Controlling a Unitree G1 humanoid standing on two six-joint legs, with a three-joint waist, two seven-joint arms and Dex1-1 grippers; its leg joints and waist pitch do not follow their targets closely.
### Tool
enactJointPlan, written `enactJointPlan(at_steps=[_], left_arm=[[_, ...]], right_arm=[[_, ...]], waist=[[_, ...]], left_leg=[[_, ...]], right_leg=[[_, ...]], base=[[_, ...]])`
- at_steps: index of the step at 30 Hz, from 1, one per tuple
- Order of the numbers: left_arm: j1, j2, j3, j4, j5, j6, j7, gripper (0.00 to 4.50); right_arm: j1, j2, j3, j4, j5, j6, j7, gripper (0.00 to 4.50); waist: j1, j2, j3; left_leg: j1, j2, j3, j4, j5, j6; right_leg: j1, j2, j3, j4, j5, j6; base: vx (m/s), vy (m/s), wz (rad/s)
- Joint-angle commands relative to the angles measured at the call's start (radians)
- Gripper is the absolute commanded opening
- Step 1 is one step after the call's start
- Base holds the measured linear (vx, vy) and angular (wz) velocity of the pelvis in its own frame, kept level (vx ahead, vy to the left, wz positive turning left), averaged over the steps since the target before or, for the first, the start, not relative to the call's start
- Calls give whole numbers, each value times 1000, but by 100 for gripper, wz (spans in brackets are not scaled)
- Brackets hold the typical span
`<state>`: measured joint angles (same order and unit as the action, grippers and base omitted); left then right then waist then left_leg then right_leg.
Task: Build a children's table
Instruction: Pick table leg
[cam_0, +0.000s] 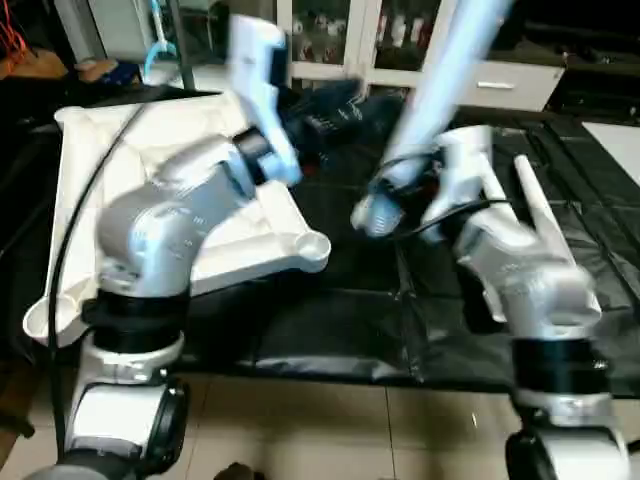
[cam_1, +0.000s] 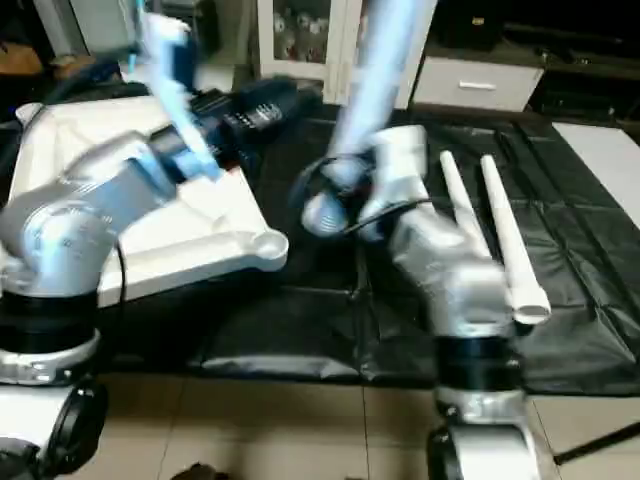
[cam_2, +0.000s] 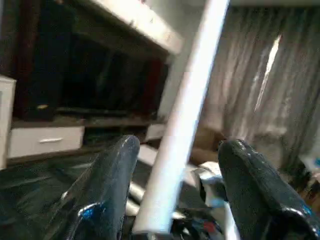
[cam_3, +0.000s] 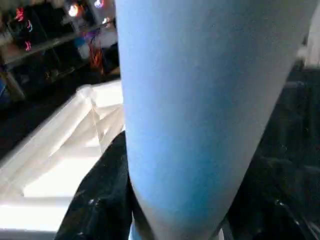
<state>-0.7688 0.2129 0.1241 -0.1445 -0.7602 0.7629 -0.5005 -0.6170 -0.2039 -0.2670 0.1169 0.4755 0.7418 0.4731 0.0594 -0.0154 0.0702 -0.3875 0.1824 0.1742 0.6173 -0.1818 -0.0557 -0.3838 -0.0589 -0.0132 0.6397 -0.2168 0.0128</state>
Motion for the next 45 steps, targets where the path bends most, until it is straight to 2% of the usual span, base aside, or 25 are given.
enactJointPlan(at_steps=[1, 2, 4, 5, 6, 7, 9, 10, 18, 21, 22, 23, 24, 25, 26, 28, 31, 33, 35, 36, 39, 42, 43, 44, 45], left_arm=[[24, 22, 27, -27, -23, 15, -19, 293], [24, 22, 27, -27, -23, 15, -19, 293], [59, 61, 24, 26, 97, -26, 43, 293], [76, 76, 14, 59, 170, -52, 89, 293], [76, 76, 14, 59, 170, -52, 89, 293], [109, 84, 10, 121, 281, -107, 185, 293], [121, 86, 9, 140, 315, -130, 213, 293], [151, 77, 20, 147, 342, -134, 264, 293], [311, 62, -1, 71, 413, -164, 383, 293], [356, 65, -26, 70, 469, -167, 432, 293], [376, 80, -57, 81, 523, -194, 453, 293], [376, 80, -57, 81, 523, -194, 453, 293], [389, 87, -82, 92, 567, -235, 443, 293], [394, 88, -92, 96, 582, -253, 436, 293], [402, 80, -101, 95, 595, -277, 429, 293], [403, 80, -115, 119, 646, -338, 467, 293], [397, 96, -146, 147, 716, -393, 517, 293], [398, 84, -142, 131, 670, -375, 467, 293], [410, 68, -141, 91, 647, -369, 451, 293], [411, 67, -142, 89, 650, -374, 452, 293], [483, 38, -137, 23, 636, -425, 431, 293], [542, 0, -127, -23, 616, -424, 456, 293], [551, -3, -127, -28, 612, -424, 457, 293], [589, -11, -130, -37, 612, -431, 461, 293], [609, -15, -132, -40, 615, -437, 464, 293]], right_arm=[[-13, -42, -77, 4, 112, 80, 68, 188], [-13, -42, -77, 4, 112, 80, 68, 188], [5, -79, -122, -23, 192, 148, 123, 187], [12, -83, -142, -40, 225, 176, 133, 187], [12, -83, -142, -40, 225, 176, 133, 187], [24, -79, -173, -76, 286, 217, 135, 187], [27, -77, -182, -87, 304, 229, 134, 187], [42, -73, -186, -113, 324, 243, 131, 187], [100, -52, -209, -199, 384, 280, 70, 187], [130, -62, -137, -252, 237, 177, 18, 187], [150, -64, -63, -275, 67, 21, -36, 187], [150, -64, -63, -275, 67, 21, -36, 187], [160, -65, -21, -293, -21, -75, -72, 187], [163, -65, -9, -301, -47, -105, -85, 187], [164, -55, -13, -324, -37, -100, -107, 187], [169, -58, 4, -332, -52, -104, -127, 187], [179, -55, 16, -320, -53, -102, -145, 187], [213, -52, 35, -314, -77, -119, -159, 187], [279, -69, 95, -329, -143, -133, -180, 187], [286, -69, 100, -331, -154, -143, -181, 187], [397, -18, 129, -395, -261, -261, -253, 187], [456, -6, 145, -458, -282, -262, -291, 187], [463, -7, 149, -465, -286, -264, -293, 187], [478, 8, 136, -479, -268, -281, -296, 187], [483, 21, 122, -484, -250, -290, -298, 187]], waist=[[-3, 15, -83], [-1, 15, -84], [-3, 21, -82], [-6, 18, -80], [-8, 16, -79], [-6, 28, -81], [-11, 23, -80], [-9, 37, -84], [-7, 38, -83], [-5, 37, -84], [-4, 23, -82], [-2, 27, -80], [-5, 30, -80], [-8, 30, -78], [-10, 22, -78], [-10, 35, -78], [-14, 33, -80], [-13, 31, -82], [-11, 22, -82], [-10, 24, -83], [-10, 18, -82], [-15, 20, -79], [-14, 35, -76], [-21, 30, -73], [-28, 33, -71]], left_leg=[[24, 24, -7, -67, -90, -43], [23, 25, -8, -67, -89, -37], [25, 28, -8, -68, -103, -23], [24, 28, -8, -69, -112, -23], [25, 29, -8, -70, -124, -21], [27, 29, -9, -69, -126, -32], [26, 31, -11, -72, -136, -30], [29, 33, -13, -71, -128, -39], [26, 37, -14, -74, -139, -46], [24, 33, -12, -73, -117, -40], [24, 36, -10, -75, -120, -49], [23, 37, -12, -75, -124, -58], [26, 35, -12, -77, -146, -67], [26, 33, -12, -77, -162, -74], [27, 34, -11, -79, -172, -71], [27, 34, -15, -81, -178, -62], [24, 33, -16, -81, -170, -57], [25, 33, -15, -79, -149, -53], [22, 33, -12, -78, -113, -47], [22, 35, -12, -78, -109, -45], [15, 37, -9, -76, -84, -19], [19, 35, -10, -79, -117, -11], [20, 35, -12, -82, -142, -17], [20, 36, -13, -85, -190, -31], [20, 37, -15, -89, -228, -38]], right_leg=[[51, -48, 28, -58, 117, -245], [52, -49, 27, -58, 114, -245], [51, -50, 27, -66, 65, -237], [51, -50, 27, -67, 49, -232], [50, -51, 28, -72, 10, -215], [47, -54, 28, -71, -26, -212], [49, -52, 27, -76, -42, -198], [45, -54, 27, -72, -41, -199], [40, -55, 25, -75, -25, -225], [38, -53, 24, -75, -22, -207], [33, -55, 24, -81, -67, -183], [29, -59, 25, -82, -97, -173], [27, -60, 26, -88, -144, -157], [25, -58, 28, -90, -170, -141], [26, -57, 29, -90, -176, -140], [24, -54, 29, -89, -153, -136], [28, -52, 28, -86, -100, -135], [29, -55, 29, -82, -71, -145], [30, -55, 28, -79, -31, -167], [32, -56, 28, -78, -20, -170], [33, -62, 30, -77, 2, -168], [31, -55, 29, -83, -32, -163], [28, -56, 30, -85, -59, -158], [26, -53, 30, -92, -111, -144], [24, -54, 31, -96, -149, -133]], base=[[0, 0, 0], [0, 0, 0], [0, 0, 0], [0, 0, 0], [0, 0, 0], [0, 0, 0], [0, 0, 0], [0, 0, 0], [0, 0, 0], [0, 0, 0], [0, 0, 0], [0, 0, 0], [0, 0, 0], [0, 0, 0], [0, 0, 0], [0, 0, 0], [0, 0, 0], [0, 0, 0], [0, 0, 0], [0, 0, 0], [0, 0, 0], [0, 0, 0], [0, 0, 0], [0, 0, 0], [0, 0, 0]])
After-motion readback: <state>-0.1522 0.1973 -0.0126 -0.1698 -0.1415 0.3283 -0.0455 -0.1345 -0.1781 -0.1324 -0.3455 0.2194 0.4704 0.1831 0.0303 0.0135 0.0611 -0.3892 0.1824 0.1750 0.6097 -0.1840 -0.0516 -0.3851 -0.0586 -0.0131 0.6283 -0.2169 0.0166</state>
